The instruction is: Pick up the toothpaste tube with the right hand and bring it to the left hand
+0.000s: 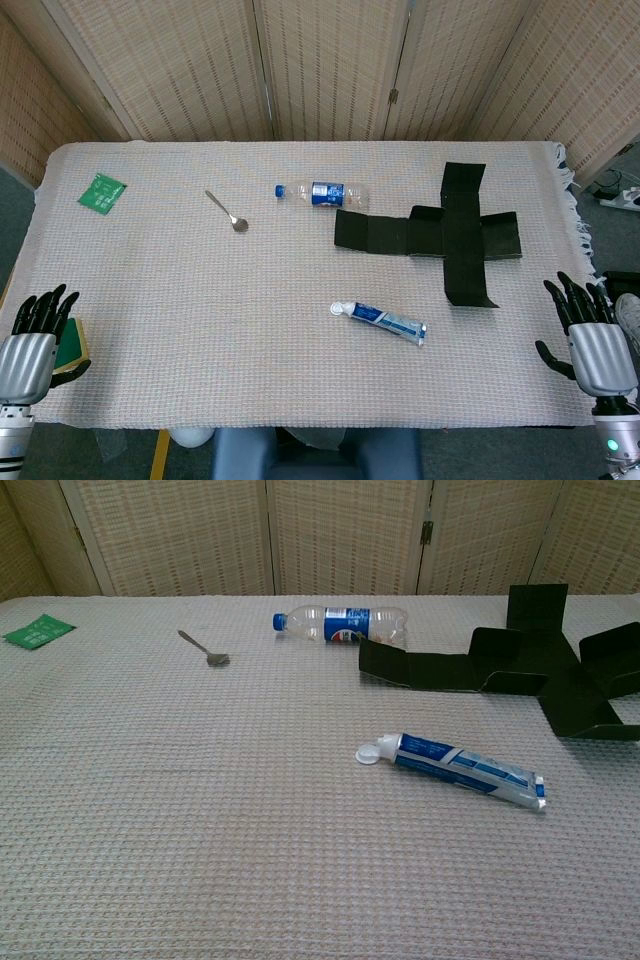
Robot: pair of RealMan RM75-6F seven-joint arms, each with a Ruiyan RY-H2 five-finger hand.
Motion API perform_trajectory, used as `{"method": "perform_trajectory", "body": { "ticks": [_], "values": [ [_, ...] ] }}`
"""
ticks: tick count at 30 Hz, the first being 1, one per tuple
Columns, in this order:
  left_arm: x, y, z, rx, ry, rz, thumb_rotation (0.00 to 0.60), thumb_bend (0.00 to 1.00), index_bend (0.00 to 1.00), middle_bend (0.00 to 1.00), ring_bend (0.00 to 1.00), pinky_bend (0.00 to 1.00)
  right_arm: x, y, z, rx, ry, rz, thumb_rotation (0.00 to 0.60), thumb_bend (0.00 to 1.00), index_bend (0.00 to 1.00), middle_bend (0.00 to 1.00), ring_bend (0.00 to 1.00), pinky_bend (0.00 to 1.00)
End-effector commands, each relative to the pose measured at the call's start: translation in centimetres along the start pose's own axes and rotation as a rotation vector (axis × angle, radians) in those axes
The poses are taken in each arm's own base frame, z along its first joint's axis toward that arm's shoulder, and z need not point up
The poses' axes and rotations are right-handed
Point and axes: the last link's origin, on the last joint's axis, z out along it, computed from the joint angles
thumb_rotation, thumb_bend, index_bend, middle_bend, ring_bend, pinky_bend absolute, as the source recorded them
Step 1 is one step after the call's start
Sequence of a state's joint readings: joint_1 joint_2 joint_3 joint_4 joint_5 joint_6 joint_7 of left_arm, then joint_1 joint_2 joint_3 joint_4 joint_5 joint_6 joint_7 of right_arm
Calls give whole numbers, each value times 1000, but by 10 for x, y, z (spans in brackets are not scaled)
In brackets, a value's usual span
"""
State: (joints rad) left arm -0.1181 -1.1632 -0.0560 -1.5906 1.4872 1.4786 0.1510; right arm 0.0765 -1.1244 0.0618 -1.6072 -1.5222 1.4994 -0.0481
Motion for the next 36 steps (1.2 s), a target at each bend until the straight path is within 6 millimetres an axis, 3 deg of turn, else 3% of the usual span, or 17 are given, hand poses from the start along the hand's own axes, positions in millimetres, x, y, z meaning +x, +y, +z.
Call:
{"method": "perform_trajectory", "body": {
  "ticks": [1,19,23,36],
  "values": [
    [-1,1,1,-3,-3,-1,600,173,50,0,0,0,0,0,1,4,-3,0,600,346,0,39,94,0],
    [-2,1,2,-7,-3,-5,600,173,54,0,1,0,-1,-11,9,58,-34,21,600,346,0,69,130,0],
    [-2,0,3,-7,-4,-10,600,173,54,0,1,0,-5,-19,15,76,-67,35,600,346,0,127,194,0],
    [3,-3,-1,-7,6,-15,600,173,54,0,4,0,-26,-86,68,267,-198,42,600,346,34,207,225,0]
  ]
}}
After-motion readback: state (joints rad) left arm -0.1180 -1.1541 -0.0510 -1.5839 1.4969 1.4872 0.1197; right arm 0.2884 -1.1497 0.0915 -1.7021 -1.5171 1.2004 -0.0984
